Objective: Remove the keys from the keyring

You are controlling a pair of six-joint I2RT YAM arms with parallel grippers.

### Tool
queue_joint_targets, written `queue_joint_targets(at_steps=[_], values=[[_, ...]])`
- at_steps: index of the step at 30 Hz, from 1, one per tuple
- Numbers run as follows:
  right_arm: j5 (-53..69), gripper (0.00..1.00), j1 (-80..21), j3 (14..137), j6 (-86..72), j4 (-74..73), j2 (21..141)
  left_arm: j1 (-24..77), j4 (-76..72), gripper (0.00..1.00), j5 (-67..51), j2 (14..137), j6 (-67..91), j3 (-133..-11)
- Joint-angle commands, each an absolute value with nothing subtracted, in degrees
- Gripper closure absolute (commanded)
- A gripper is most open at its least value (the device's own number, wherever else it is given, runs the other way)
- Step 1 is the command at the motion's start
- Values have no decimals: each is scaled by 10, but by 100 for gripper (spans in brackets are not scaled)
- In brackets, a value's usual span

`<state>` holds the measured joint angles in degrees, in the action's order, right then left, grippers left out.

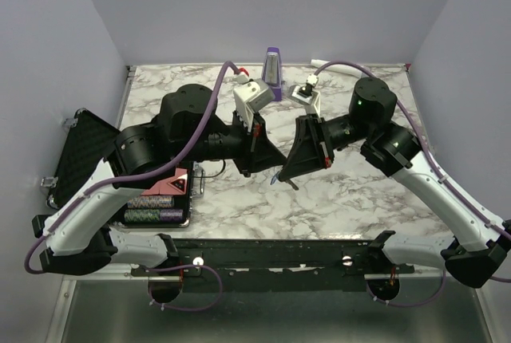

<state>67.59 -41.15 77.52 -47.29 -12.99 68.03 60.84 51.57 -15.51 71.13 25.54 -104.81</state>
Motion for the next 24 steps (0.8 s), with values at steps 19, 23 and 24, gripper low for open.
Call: queue_joint_targets(at_steps=[19,23,24], values=[[572,99,-416,731,-454,-91,623,637,614,42,-59,770,356,-1157],[551,99,-417,728,-471,-49,618,619,490,26,-65,695,420,-1075],[547,99,-417,729,-475,-38,617,614,468,27,-58,676,438,-1058]])
